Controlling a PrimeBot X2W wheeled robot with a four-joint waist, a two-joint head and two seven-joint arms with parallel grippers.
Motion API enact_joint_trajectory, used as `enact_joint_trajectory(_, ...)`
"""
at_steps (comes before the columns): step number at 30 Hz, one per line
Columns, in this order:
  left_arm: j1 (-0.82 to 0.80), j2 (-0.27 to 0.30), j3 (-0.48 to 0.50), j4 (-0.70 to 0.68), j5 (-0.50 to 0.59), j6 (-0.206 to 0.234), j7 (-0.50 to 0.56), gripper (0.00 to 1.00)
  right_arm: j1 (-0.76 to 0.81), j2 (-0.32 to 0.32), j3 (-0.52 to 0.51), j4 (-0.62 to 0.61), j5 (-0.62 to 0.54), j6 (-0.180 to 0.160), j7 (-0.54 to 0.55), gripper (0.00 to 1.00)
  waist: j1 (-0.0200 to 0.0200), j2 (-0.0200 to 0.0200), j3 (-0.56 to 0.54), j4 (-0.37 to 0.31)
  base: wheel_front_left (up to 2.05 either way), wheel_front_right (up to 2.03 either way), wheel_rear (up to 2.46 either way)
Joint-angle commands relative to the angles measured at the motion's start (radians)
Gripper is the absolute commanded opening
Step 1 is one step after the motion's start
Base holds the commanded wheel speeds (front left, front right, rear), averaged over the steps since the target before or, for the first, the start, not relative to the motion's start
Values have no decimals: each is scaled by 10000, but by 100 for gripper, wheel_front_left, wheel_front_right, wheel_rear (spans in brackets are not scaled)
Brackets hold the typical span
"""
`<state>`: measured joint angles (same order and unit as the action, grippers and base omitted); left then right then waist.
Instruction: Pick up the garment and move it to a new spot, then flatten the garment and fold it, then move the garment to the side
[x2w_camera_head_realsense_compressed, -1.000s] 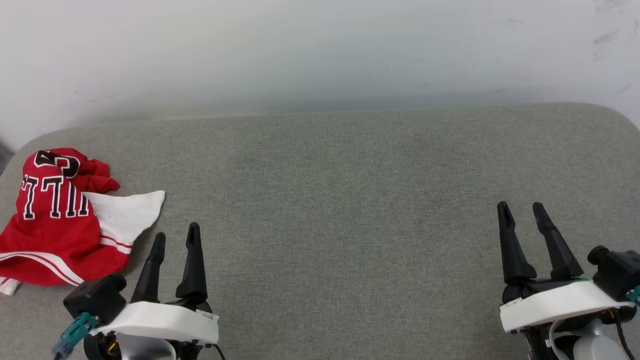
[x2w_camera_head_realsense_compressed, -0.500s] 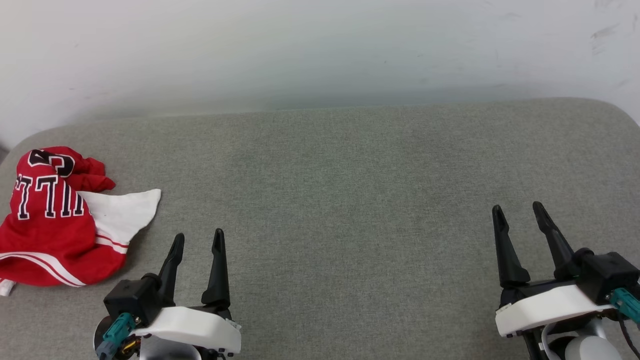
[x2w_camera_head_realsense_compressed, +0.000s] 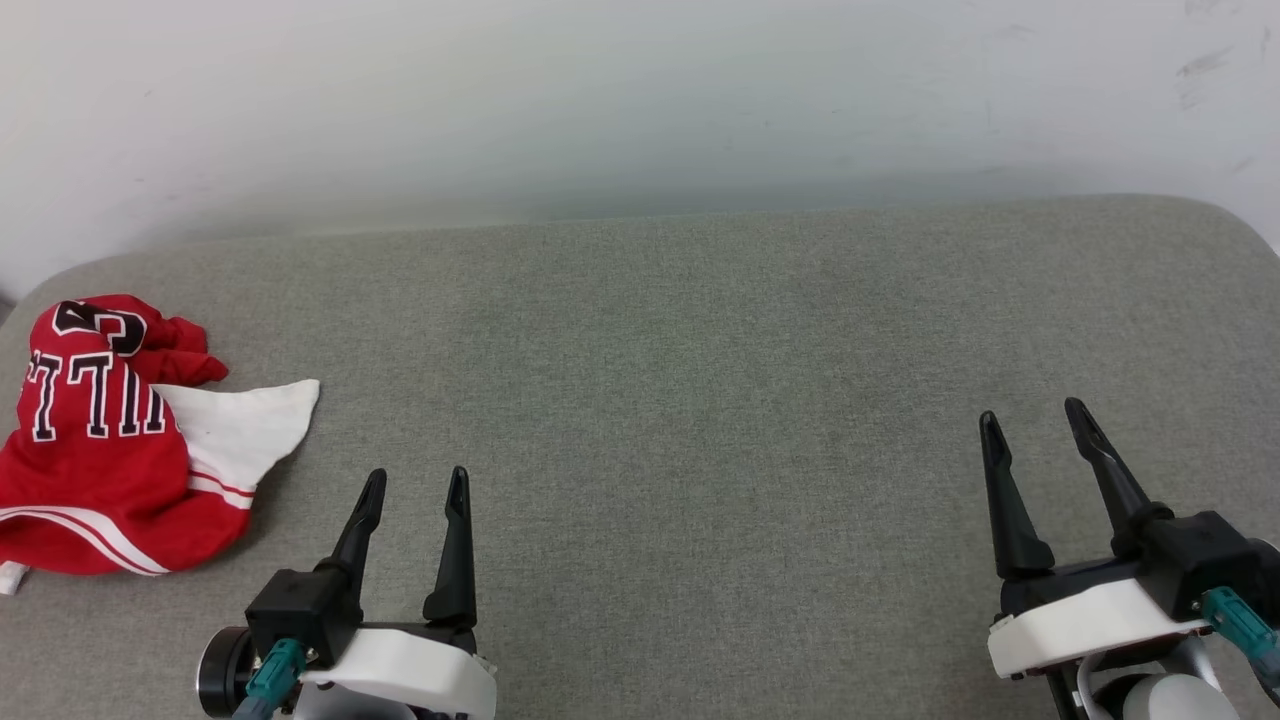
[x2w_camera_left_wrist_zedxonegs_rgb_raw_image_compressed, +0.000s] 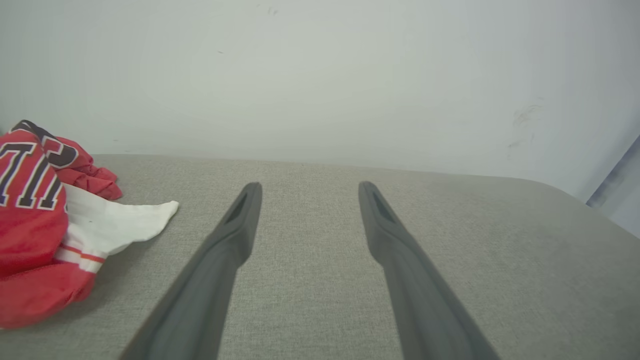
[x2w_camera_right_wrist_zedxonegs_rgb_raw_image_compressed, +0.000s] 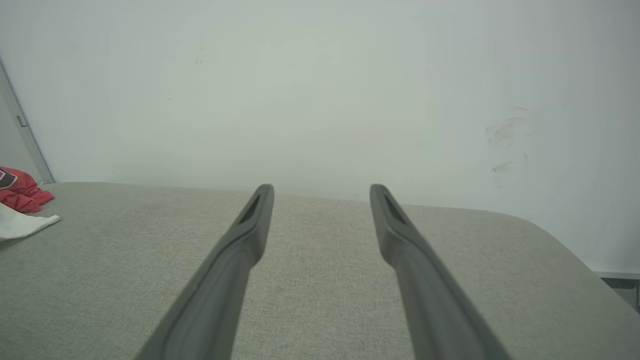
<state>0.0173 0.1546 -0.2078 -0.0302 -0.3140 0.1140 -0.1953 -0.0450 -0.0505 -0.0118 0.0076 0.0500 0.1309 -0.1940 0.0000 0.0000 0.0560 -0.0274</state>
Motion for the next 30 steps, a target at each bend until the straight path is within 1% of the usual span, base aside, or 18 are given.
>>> enact_joint_trajectory(1, 64, 10, 9, -84, 243, -70, -87, 100, -9, 2, 35, -123, -252, -3, -101, 100, 0, 0, -2, -2, 0, 0, 0)
enact_joint_trajectory(4, 124, -113, 136, -120, 364, -234, -151, 100, 12, 1, -145, -128, -6, -3, -162, 100, 0, 0, 9, -9, 0, 0, 0)
enact_joint_trajectory(18, 343, -656, 863, -268, 1440, -1082, -425, 100, -62, 5, -166, -25, -378, -3, -438, 100, 0, 0, 124, -32, 0, 0, 0)
enact_joint_trajectory(21, 383, -752, 974, -264, 1706, -1237, -491, 100, -15, 6, -157, 95, -161, -3, -499, 100, 0, 0, 130, -42, 0, 0, 0)
enact_joint_trajectory(30, 506, -911, 1087, -263, 2482, -1541, -656, 100, 63, 7, -40, 67, -762, -3, -649, 100, 0, 0, 92, 11, 0, 0, 0)
